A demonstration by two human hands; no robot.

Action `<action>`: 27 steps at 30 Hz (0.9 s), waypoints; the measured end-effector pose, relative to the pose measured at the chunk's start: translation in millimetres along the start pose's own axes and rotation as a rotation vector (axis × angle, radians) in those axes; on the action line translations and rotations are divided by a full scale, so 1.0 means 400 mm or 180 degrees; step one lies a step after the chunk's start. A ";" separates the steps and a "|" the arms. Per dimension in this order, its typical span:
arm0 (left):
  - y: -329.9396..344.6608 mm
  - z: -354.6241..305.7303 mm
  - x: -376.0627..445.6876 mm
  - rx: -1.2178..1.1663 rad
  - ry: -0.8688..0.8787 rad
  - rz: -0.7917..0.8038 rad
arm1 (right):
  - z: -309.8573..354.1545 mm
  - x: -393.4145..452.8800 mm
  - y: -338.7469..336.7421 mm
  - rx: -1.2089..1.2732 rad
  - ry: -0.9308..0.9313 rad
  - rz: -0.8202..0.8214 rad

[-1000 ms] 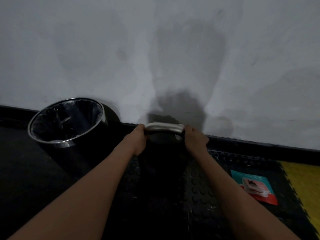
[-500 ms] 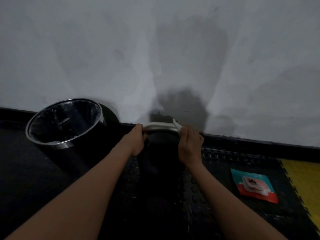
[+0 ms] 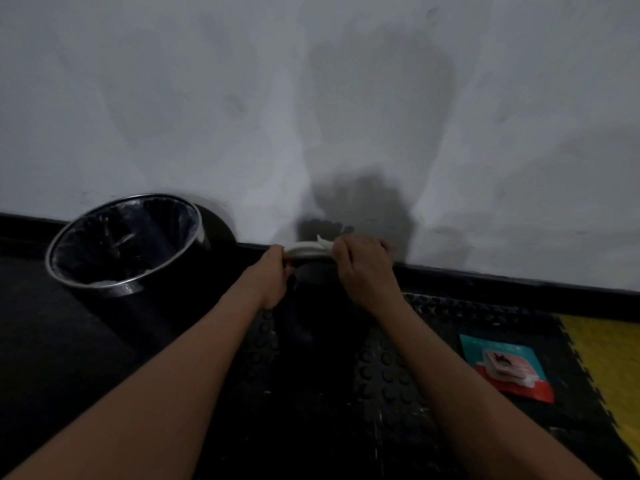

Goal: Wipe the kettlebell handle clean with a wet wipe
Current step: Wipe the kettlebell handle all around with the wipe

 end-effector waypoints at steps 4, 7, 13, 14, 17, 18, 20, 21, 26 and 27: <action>0.000 0.004 0.003 -0.0030 -0.0010 -0.0005 | -0.071 -0.071 -0.011 0.0269 0.0464 -0.0462; 0.001 0.003 0.003 -0.0013 -0.0024 0.0012 | -0.123 -0.046 0.028 0.0240 0.1108 0.0377; 0.000 0.010 0.003 0.0006 -0.0028 -0.0004 | -0.031 0.064 0.038 -0.0478 0.0463 0.1648; 0.000 0.011 0.004 0.0024 -0.0019 -0.0007 | 0.002 0.069 0.041 -0.0649 0.0145 0.1562; -0.001 0.008 0.006 0.0076 0.0004 -0.0015 | 0.055 0.043 0.036 -0.0810 -0.0419 0.0749; 0.000 0.007 0.005 0.0077 -0.0008 -0.0009 | 0.046 0.026 0.024 -0.0661 -0.0321 0.0356; 0.001 0.005 0.003 0.0058 -0.0007 -0.0006 | 0.019 -0.021 -0.003 -0.0244 -0.0136 -0.0278; 0.002 0.005 0.003 0.0046 0.0003 -0.0009 | 0.006 -0.043 -0.012 -0.0102 -0.0076 -0.0448; 0.001 0.007 0.002 0.0012 -0.0030 0.0015 | -0.061 -0.063 -0.021 0.0390 0.0570 -0.0655; 0.000 0.006 0.001 0.0016 -0.0033 0.0019 | -0.064 -0.049 -0.027 0.0375 0.0662 -0.0584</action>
Point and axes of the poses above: each hand's wrist, its own x-axis towards the middle knuckle, its own y-axis out of the palm, z = x × y, the point moved 8 cm from there along x, towards the middle knuckle
